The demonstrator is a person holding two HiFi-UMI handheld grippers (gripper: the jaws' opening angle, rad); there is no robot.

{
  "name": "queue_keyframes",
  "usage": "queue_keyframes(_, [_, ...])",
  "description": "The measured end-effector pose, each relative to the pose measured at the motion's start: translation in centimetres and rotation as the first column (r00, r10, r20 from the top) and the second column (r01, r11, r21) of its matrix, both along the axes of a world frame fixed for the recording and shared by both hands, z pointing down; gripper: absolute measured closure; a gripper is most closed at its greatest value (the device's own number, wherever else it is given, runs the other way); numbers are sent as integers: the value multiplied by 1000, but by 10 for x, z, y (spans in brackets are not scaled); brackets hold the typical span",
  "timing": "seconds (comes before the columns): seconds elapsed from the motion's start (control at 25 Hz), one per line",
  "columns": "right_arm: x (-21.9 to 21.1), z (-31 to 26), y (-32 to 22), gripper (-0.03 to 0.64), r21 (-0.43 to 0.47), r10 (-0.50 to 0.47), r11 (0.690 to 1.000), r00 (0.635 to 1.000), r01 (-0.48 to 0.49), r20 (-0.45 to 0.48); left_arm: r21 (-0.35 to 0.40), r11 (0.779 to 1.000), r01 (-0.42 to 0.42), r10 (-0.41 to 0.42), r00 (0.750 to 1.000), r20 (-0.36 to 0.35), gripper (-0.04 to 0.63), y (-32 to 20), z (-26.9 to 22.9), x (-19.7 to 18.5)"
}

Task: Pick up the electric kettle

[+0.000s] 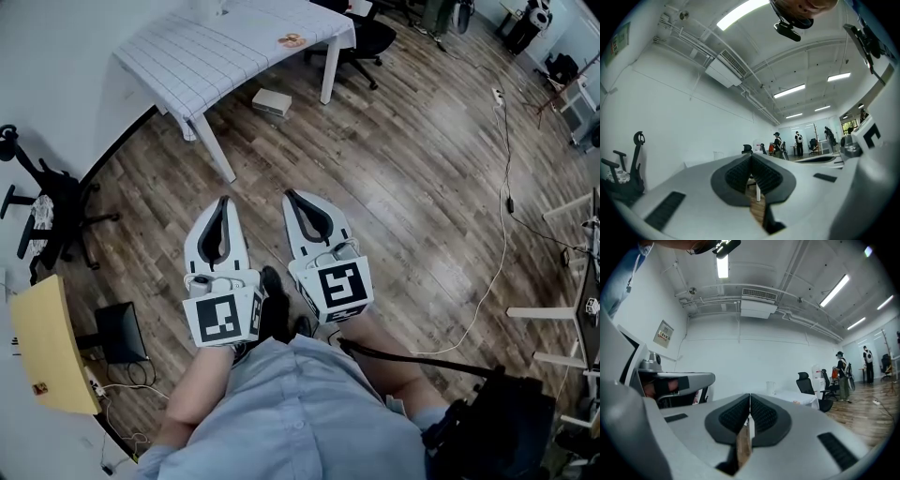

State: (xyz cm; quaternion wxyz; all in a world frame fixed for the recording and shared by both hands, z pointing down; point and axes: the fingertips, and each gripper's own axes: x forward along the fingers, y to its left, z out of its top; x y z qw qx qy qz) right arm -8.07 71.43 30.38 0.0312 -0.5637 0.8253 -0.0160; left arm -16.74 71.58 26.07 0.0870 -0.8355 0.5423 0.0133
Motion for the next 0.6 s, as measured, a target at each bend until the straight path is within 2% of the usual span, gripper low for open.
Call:
queue_keyframes(0.28, [10,17,-102,614,-9,-13,1000,1000,13,-7,10,1000,9,-9,1000,-4,595,-105,13,11])
queue_keyframes(0.6, [8,0,-260,614,21,-24,1000,999,24,23,1,1000,-1,1,1000,-3,595,-250,10,19])
